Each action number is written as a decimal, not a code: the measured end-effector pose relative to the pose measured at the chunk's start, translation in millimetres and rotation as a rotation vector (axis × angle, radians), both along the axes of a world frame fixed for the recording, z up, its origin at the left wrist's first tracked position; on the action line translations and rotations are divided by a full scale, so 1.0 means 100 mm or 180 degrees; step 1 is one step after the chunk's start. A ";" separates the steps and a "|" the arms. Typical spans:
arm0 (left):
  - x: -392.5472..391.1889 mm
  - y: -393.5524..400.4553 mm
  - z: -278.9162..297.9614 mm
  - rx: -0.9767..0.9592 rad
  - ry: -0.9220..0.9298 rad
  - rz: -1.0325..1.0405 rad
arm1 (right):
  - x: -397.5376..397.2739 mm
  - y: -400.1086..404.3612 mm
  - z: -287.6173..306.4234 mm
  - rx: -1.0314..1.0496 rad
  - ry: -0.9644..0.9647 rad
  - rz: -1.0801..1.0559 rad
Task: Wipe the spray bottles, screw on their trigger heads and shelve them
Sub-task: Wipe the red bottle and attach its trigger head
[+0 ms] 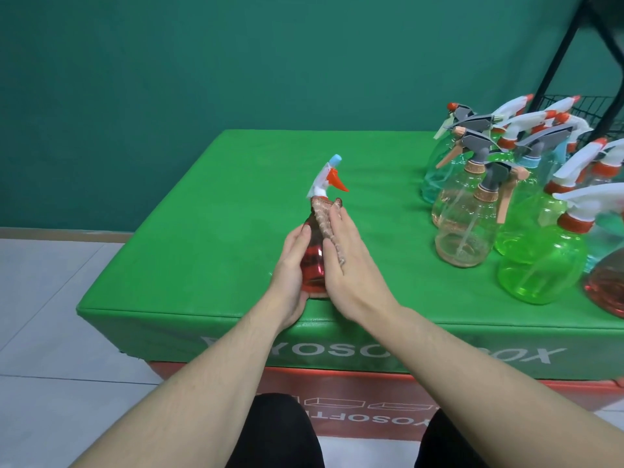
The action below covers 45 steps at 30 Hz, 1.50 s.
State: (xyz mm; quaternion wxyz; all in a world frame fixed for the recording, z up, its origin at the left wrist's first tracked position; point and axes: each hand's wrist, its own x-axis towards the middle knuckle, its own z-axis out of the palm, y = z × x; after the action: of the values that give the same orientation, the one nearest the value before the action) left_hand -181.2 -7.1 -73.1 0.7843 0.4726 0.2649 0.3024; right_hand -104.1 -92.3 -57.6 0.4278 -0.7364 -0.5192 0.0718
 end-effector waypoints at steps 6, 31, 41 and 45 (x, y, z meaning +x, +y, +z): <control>-0.02 -0.01 0.04 -0.0064 -0.0038 0.0142 | -0.13 -0.27 -0.19 -0.0121 -0.0403 0.0206; 0.02 -0.04 -0.02 0.0104 -0.0170 -0.0051 | 0.16 0.03 0.17 0.0013 0.0285 0.0052; 0.01 0.03 -0.06 0.0015 -0.0011 0.0008 | 0.07 0.05 0.06 -0.0006 -0.0072 0.0054; 0.03 0.03 -0.06 -0.0015 -0.0069 0.0122 | -0.03 -0.13 -0.10 -0.0236 -0.0374 0.0065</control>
State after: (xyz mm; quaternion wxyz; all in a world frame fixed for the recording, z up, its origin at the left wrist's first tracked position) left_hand -178.5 -4.1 -79.4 0.7823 0.4622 0.2660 0.3218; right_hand -107.2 -105.0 -67.8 0.3682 -0.7493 -0.5480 0.0520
